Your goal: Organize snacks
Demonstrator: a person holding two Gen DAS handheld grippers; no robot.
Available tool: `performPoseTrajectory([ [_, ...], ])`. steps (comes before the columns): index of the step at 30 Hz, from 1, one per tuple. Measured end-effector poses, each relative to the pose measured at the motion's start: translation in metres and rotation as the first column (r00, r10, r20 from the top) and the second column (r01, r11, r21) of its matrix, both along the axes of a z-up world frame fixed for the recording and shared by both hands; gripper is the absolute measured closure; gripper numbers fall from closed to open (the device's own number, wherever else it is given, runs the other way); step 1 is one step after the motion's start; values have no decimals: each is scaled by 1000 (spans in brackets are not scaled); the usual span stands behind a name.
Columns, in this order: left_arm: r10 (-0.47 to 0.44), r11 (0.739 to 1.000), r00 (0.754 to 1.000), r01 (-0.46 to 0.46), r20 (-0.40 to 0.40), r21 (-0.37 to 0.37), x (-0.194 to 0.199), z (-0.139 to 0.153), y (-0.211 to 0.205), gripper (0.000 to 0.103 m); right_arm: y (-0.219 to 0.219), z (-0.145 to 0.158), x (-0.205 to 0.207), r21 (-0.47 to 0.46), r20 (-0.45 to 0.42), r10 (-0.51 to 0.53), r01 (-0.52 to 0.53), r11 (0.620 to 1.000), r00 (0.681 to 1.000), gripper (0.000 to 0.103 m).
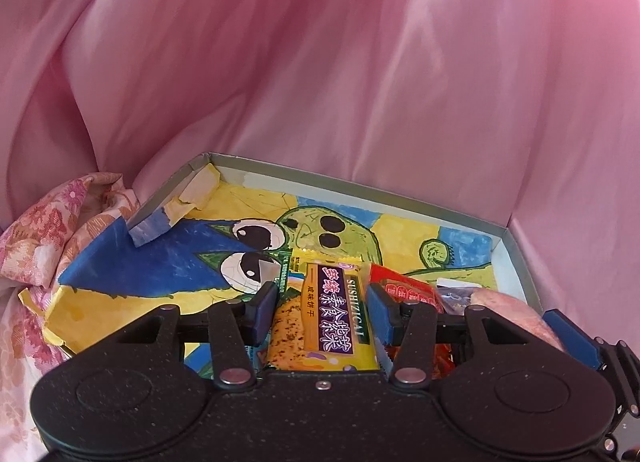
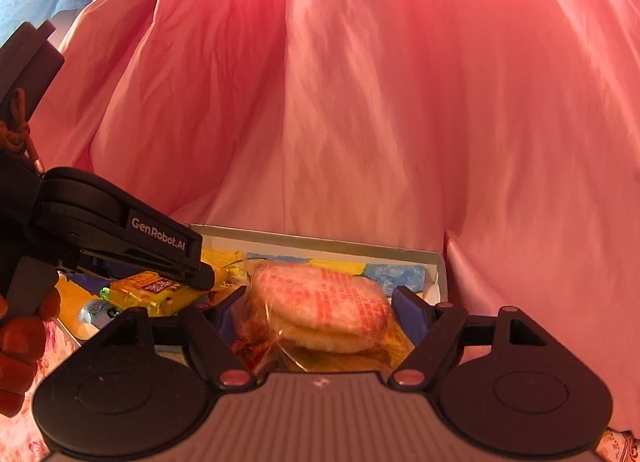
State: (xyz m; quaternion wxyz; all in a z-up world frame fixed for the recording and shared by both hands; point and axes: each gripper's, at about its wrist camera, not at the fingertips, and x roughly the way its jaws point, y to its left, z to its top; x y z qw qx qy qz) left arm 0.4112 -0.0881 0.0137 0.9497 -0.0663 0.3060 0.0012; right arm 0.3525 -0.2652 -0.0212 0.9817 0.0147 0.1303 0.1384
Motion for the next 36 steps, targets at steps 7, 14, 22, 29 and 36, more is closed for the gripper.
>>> performPoseTrajectory([
  [7, 5, 1000, 1000, -5, 4, -13, -3, 3, -1, 42, 1, 0, 1, 6, -2, 1, -1, 1000, 1000, 17],
  [14, 33, 998, 999, -32, 36, -45, -14, 12, 4, 25, -1, 3, -2, 15, 9, -12, 12, 1000, 1000, 10],
  [22, 64, 996, 992, -57, 113, -64, -39, 38, 12, 14, -10, 24, -19, 43, 46, -37, 35, 998, 998, 2],
  [29, 66, 997, 981, -58, 184, -49, -70, 61, 18, 6, -14, 46, -45, 55, 84, -53, 48, 997, 995, 0],
  [36, 66, 997, 970, -57, 234, -47, -97, 79, 22, 3, -21, 64, -71, 72, 129, -79, 70, 995, 988, 0],
])
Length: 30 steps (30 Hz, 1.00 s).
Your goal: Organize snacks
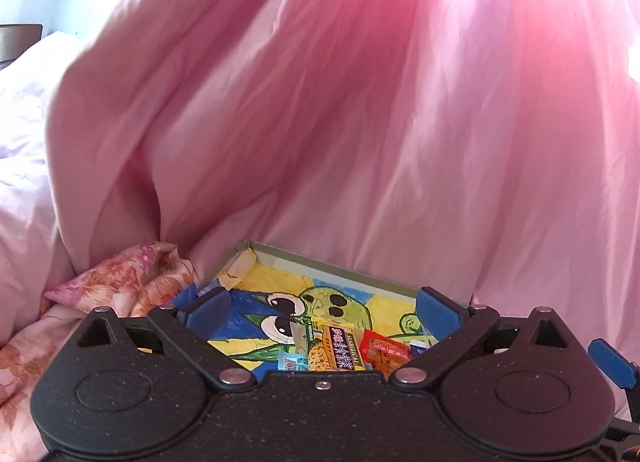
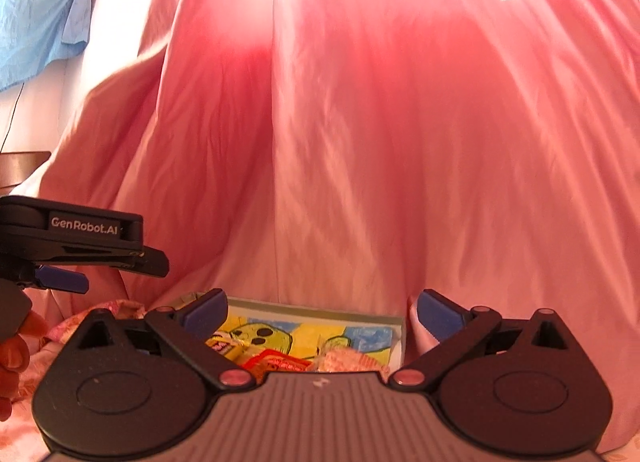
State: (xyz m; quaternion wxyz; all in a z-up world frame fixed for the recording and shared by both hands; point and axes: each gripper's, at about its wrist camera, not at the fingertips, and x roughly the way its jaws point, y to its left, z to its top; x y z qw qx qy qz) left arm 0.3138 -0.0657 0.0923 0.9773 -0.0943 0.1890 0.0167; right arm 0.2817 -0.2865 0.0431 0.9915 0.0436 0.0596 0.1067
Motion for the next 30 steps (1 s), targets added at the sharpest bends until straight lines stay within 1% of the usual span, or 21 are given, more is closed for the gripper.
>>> performPoseTrajectory([
  [8, 11, 1000, 998, -12, 63, 22, -34, 9, 5, 3, 0, 12, -26, 25, 39, -5, 4, 1000, 999, 0],
  [11, 17, 999, 995, -21, 93, 44, -47, 8, 5, 3, -1, 13, -36, 41, 34, -6, 4, 999, 999, 0],
  [13, 25, 999, 994, -29, 106, 43, -55, 6, 5, 3, -1, 13, -43, 43, 27, -7, 6, 999, 1000, 0],
  [20, 21, 999, 994, -24, 103, 34, -82, 0, 12, 3, -5, 10, -63, 30, -2, -15, 15, 999, 1000, 0],
  [23, 19, 998, 995, -24, 102, 53, -93, -6, 14, 3, -6, 9, -72, 23, -3, -24, 24, 999, 1000, 0],
  [26, 28, 997, 997, -33, 76, 76, -104, -13, 16, 3, -7, 6, -82, 27, -4, -34, 34, 999, 999, 0],
  [30, 39, 996, 997, -44, 64, 82, -119, -21, 20, 3, -5, 2, -93, 16, -4, -37, 37, 999, 999, 0],
])
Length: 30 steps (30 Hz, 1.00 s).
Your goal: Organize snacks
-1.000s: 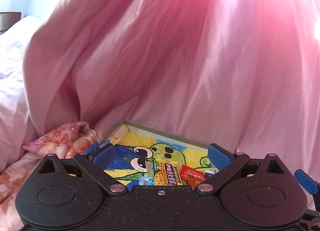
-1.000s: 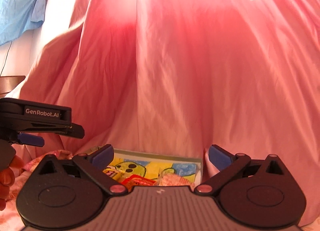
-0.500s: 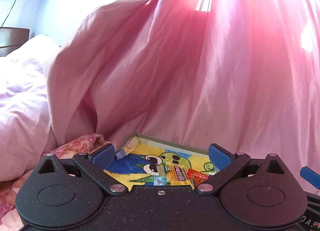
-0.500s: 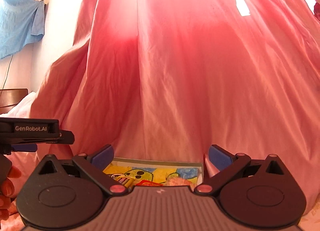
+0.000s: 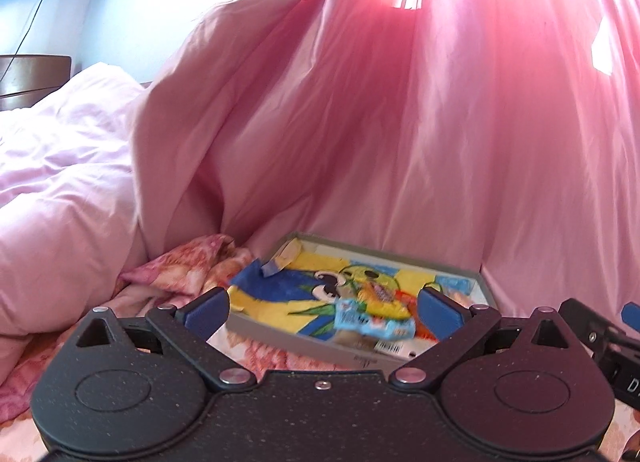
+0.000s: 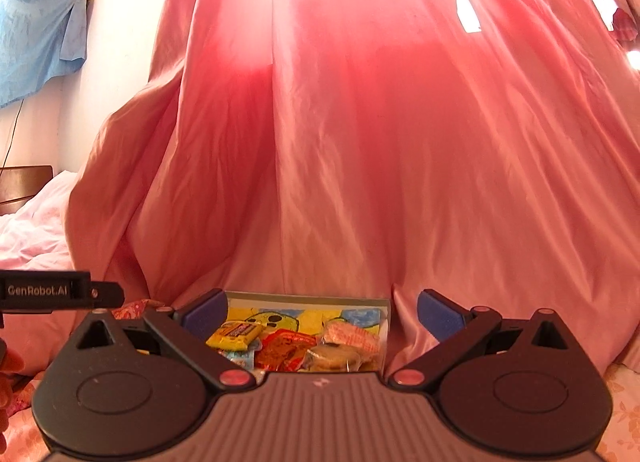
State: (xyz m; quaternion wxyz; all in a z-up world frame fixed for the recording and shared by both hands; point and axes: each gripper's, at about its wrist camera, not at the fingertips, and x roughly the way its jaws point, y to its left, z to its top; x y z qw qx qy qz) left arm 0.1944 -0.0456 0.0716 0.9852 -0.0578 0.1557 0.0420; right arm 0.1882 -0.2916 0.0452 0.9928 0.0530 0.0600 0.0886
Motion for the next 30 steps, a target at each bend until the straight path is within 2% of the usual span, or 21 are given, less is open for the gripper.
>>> performPoseTrajectory([
  [9, 29, 999, 1000, -29, -1, -15, -35, -23, 10, 3, 9, -13, -29, -12, -9, -3, 3, 1000, 1000, 0],
  [22, 43, 999, 999, -43, -10, 12, -74, -41, 17, 3, 14, -35, -67, 4, -59, -29, 29, 1000, 998, 0],
  [30, 23, 999, 1000, -22, -19, 36, -102, -58, 24, 3, 19, -45, -92, -27, -89, -41, 38, 999, 995, 0],
])
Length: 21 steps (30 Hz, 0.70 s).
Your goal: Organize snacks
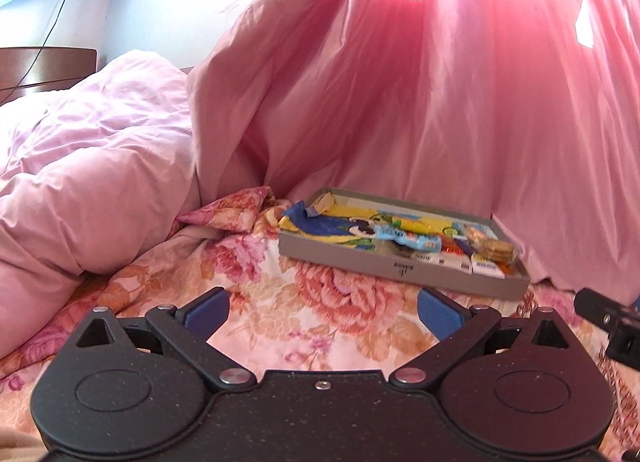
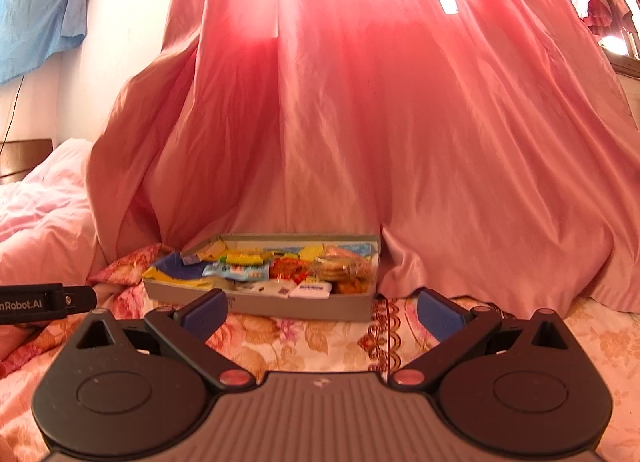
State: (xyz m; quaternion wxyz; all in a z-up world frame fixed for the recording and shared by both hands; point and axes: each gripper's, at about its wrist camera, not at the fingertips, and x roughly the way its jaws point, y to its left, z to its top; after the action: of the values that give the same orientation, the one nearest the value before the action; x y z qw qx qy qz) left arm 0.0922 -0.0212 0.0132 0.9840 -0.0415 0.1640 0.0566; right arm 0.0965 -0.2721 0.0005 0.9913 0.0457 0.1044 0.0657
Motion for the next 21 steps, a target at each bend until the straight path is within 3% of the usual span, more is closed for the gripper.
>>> performPoseTrajectory([
  [8, 5, 1000, 999, -5, -42, -10, -13, -8, 11, 3, 12, -5, -17, -44, -9, 11, -11, 999, 1000, 0],
  [16, 0, 1000, 987, 0, -163, -3, -28, -22, 20, 3, 25, -16, -35, -51, -69, 43, -46, 998, 997, 0],
  [21, 1, 1000, 981, -2, -194, -6, -34, -24, 24, 3, 32, -21, -42, -61, -92, 54, -59, 996, 994, 0],
])
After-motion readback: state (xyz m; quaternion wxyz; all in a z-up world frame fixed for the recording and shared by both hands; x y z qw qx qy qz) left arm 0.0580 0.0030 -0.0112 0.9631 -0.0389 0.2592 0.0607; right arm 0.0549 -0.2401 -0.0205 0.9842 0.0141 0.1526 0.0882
